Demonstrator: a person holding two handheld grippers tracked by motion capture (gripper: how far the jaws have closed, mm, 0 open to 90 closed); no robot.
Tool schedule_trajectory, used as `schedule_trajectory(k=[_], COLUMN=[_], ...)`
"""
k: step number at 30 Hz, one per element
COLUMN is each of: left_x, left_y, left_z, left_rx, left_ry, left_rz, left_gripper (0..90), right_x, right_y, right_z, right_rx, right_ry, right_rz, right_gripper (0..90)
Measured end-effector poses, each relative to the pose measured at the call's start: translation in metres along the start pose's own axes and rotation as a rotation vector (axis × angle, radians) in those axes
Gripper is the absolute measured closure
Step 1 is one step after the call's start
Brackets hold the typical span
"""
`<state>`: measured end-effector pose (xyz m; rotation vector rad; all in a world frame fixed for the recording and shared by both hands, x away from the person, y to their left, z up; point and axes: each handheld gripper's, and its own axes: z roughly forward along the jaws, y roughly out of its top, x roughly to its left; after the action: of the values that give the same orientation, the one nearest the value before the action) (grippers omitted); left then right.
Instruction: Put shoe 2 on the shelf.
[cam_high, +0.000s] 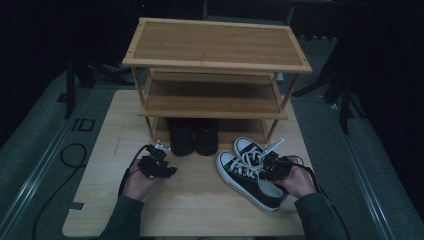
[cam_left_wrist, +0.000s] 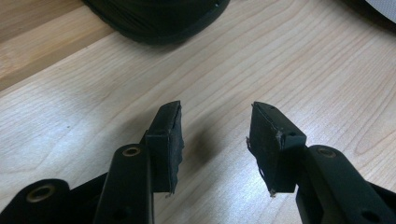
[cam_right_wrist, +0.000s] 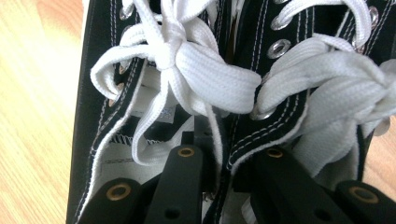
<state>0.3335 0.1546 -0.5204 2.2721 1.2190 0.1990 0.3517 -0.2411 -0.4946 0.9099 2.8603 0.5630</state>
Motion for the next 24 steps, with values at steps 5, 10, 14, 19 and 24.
schedule_trajectory(k=[5,10,14,19,24], left_x=[0.0,0.001,0.001,0.002,0.001], left_y=[0.0,0.0,0.0,-0.001,0.0], left_z=[0.0,-0.001,-0.003,-0.003,-0.001], left_rx=[-0.004,-0.004,-0.011,-0.01,-0.005], left_ry=[0.002,0.0,0.001,0.001,0.001], left_rz=[-0.005,-0.003,-0.008,-0.009,-0.006], left_gripper=[54.6,54.5,54.5,54.5,54.4], right_x=[0.0,0.003,0.005,0.007,0.012], right_y=[0.004,0.008,0.012,0.016,0.023], right_z=[-0.002,-0.005,-0.009,-0.013,-0.02], right_rx=[0.015,0.019,0.031,0.055,0.093], right_ry=[-0.02,-0.034,-0.049,-0.057,-0.042], right_rz=[-0.047,-0.066,-0.098,-0.134,-0.175], right_gripper=[84.8,85.0,85.1,85.2,85.0])
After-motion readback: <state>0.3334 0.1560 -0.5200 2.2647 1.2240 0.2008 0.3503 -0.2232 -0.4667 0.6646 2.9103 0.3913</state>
